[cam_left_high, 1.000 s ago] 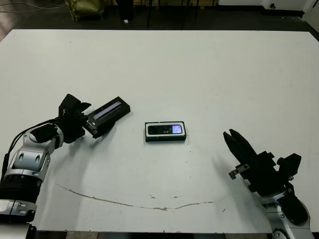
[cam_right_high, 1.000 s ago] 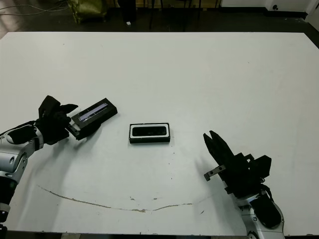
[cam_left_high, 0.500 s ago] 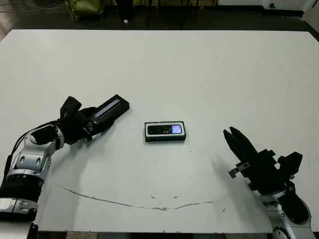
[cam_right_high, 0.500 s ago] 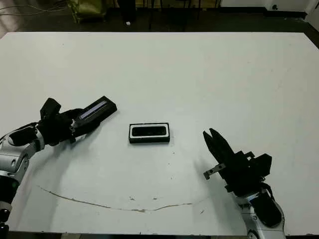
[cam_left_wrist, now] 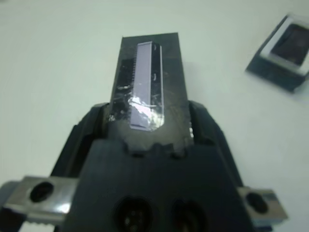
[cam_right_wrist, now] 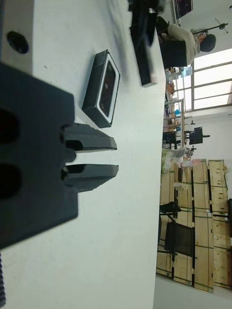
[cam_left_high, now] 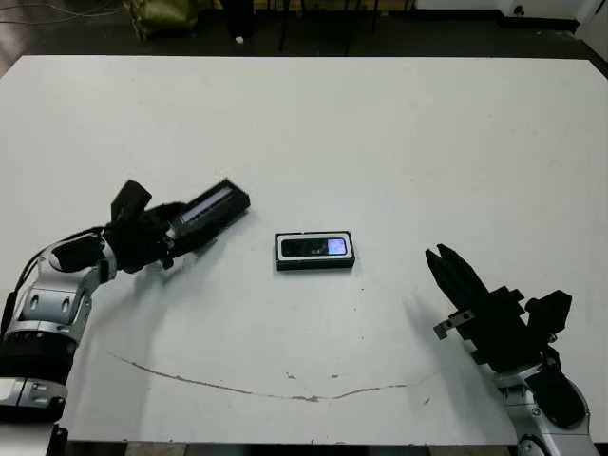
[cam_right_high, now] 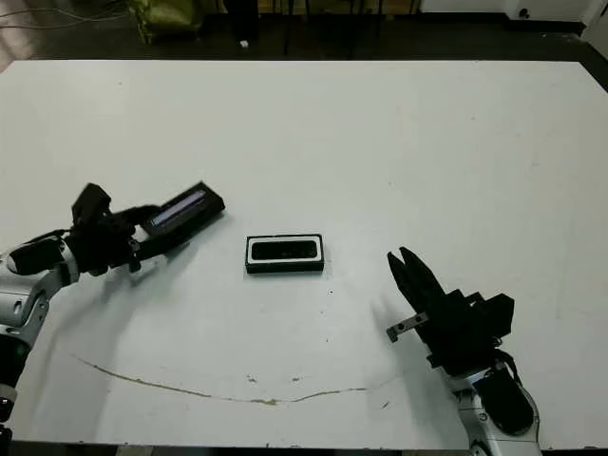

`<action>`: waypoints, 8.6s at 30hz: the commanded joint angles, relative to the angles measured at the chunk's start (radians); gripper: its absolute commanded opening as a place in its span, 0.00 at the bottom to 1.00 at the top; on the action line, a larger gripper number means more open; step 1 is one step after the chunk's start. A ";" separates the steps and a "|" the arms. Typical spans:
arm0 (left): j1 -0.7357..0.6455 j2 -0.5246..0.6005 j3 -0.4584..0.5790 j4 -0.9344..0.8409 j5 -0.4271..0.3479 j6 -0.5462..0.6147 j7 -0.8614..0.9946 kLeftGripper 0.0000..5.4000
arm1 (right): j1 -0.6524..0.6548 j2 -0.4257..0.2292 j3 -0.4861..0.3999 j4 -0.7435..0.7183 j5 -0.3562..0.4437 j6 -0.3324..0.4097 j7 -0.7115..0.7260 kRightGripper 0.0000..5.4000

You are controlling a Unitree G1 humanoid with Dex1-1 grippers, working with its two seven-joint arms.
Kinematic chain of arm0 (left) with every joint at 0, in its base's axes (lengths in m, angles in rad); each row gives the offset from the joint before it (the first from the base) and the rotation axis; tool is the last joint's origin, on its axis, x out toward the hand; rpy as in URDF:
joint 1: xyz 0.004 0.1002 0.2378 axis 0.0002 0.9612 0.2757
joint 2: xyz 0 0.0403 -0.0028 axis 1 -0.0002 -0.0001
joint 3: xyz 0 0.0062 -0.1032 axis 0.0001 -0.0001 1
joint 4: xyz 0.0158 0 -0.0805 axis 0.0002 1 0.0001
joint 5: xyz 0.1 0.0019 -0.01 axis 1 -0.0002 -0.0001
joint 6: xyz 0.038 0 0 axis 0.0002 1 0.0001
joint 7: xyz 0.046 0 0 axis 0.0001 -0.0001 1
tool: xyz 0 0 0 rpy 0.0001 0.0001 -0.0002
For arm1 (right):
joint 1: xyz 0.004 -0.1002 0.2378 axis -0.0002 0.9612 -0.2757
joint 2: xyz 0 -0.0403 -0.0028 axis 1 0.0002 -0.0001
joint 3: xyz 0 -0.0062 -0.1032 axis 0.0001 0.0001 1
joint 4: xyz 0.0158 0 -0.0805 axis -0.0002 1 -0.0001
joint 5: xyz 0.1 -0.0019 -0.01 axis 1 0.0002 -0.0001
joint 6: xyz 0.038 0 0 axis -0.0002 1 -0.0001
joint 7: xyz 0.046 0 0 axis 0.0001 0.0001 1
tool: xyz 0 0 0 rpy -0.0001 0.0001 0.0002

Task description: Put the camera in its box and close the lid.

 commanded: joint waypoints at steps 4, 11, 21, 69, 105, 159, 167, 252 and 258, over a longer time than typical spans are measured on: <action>0.012 0.000 0.025 -0.144 -0.087 0.038 -0.032 0.47 | 0.019 0.000 0.001 -0.007 -0.010 0.025 -0.011 0.00; 0.019 -0.010 -0.018 -0.215 -0.146 0.063 -0.104 0.47 | 0.024 0.005 0.003 -0.003 -0.015 0.004 -0.007 0.00; -0.015 -0.016 -0.102 -0.121 -0.102 0.060 -0.167 0.47 | 0.024 0.016 0.008 0.005 -0.010 0.006 -0.019 0.00; -0.235 -0.149 -0.220 0.312 0.051 -0.163 -0.362 0.47 | 0.014 -0.009 -0.008 0.004 -0.011 0.034 0.016 0.00; -0.251 -0.218 -0.287 0.390 0.136 -0.196 -0.364 0.46 | 0.025 -0.027 -0.033 -0.032 -0.003 0.082 0.000 0.00; -0.437 -0.260 -0.521 0.451 0.345 -0.169 -0.471 0.69 | 0.036 -0.007 -0.028 -0.011 -0.004 0.041 0.031 0.00; -0.405 -0.231 -0.525 0.443 0.362 -0.268 -0.438 1.00 | 0.035 -0.013 -0.023 -0.016 -0.018 0.034 0.027 0.00; 0.321 -0.653 -0.417 -0.427 0.262 0.225 0.859 0.00 | 0.064 0.020 0.052 -0.014 -0.064 -0.011 -0.043 0.00; 0.328 -0.632 -0.416 -0.418 0.239 0.280 0.851 0.00 | 0.058 0.018 0.046 0.012 -0.058 -0.047 -0.017 0.00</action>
